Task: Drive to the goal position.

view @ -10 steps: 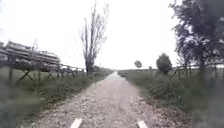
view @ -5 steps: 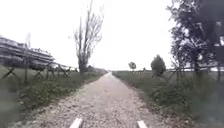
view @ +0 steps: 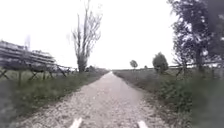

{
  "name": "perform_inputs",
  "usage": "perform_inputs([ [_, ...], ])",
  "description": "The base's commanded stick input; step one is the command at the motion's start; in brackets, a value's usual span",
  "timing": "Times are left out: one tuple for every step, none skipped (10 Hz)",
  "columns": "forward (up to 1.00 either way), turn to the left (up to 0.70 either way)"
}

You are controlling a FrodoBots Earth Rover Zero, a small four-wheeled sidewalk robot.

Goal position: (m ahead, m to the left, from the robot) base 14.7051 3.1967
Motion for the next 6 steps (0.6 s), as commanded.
perform_inputs([
  [0.70, 0.00],
  [0.70, 0.00],
  [0.70, 0.00],
  [0.70, 0.00],
  [0.70, 0.00],
  [0.70, 0.00],
])
